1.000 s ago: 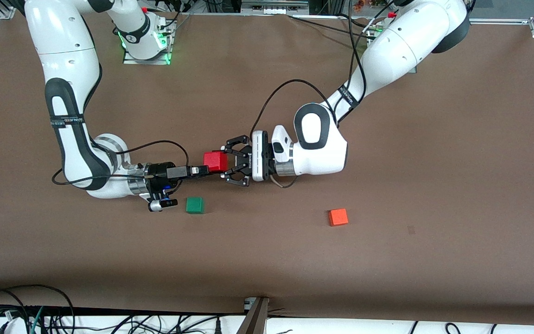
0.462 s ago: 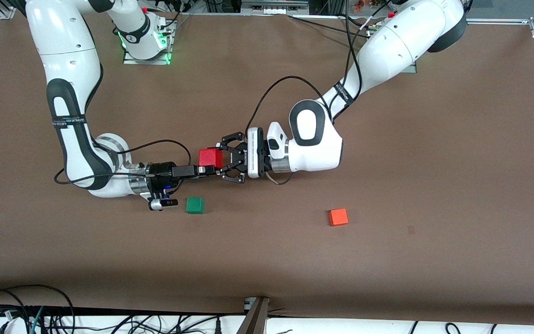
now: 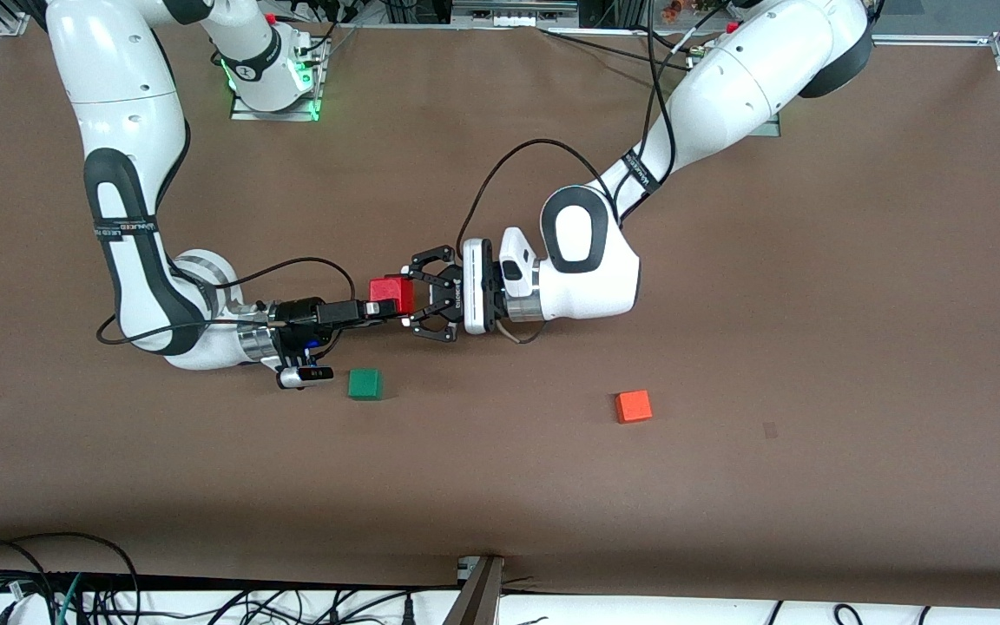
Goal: Pass red block to right arm, stack on blue
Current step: 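Close the right gripper on the red cube held by the left gripper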
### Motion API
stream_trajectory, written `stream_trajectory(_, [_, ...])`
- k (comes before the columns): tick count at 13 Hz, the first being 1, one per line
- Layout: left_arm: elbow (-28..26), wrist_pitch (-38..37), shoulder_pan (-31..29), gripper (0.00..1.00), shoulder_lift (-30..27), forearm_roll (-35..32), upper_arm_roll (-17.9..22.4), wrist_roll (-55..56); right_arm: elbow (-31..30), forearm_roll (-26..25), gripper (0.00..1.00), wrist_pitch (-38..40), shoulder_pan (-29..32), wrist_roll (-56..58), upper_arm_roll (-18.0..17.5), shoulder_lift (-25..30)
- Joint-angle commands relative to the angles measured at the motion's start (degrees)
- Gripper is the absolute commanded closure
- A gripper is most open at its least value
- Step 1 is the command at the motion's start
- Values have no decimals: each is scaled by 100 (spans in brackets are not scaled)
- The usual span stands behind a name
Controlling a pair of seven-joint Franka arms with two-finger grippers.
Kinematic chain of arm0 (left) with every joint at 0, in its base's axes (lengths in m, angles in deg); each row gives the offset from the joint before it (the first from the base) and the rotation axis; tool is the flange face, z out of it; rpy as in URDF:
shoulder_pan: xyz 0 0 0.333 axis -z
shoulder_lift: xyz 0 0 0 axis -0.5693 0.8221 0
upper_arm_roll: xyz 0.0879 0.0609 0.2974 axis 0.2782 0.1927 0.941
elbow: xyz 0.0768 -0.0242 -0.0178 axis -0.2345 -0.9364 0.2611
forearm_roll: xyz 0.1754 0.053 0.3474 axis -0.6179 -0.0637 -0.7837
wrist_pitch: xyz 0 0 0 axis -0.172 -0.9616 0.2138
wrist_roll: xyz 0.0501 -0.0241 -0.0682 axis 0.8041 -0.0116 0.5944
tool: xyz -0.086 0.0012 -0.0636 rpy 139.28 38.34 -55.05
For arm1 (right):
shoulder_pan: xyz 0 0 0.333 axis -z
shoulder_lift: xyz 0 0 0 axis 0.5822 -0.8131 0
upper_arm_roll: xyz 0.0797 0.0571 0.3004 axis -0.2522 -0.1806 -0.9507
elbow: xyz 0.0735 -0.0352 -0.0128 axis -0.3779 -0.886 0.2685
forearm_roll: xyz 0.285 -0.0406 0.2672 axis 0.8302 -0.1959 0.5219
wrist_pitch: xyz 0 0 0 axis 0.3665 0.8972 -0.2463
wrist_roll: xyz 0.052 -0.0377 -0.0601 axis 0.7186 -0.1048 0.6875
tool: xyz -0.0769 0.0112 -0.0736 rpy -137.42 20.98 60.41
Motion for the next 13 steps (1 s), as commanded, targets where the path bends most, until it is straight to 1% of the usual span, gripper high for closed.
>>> stream_trajectory(1, [135, 60, 75, 99, 75, 165, 9, -112, -221, 51, 71, 65, 6, 106, 36, 208])
stream_trajectory(3, [118, 60, 67, 98, 75, 174, 9, -112, -213, 51, 71, 65, 6, 106, 36, 199])
stream_trajectory(4, [109, 60, 67, 76, 67, 182, 9, -112, -213, 51, 71, 65, 15, 98, 36, 199])
stream_trajectory(5, [83, 68, 58, 1, 67, 235, 9, -173, -195, 51, 71, 56, 15, 80, 36, 208])
stream_trajectory(7, [56, 60, 40, 0, 32, 498, 9, -174, -160, 51, 71, 47, 23, 45, 36, 208])
stream_trajectory(10, [-5, -1, -204, 0, -135, 481, -26, -69, -142, 42, 71, 12, 23, 36, 44, 199])
stream_trajectory(11, [-66, -19, -293, 0, -162, 473, -52, -7, -116, -45, 71, 12, 15, 36, 123, 208])
stream_trajectory(13, [-120, -142, -452, 0, -267, 446, -70, 369, 68, -430, 71, -6, 15, 27, 264, 208])
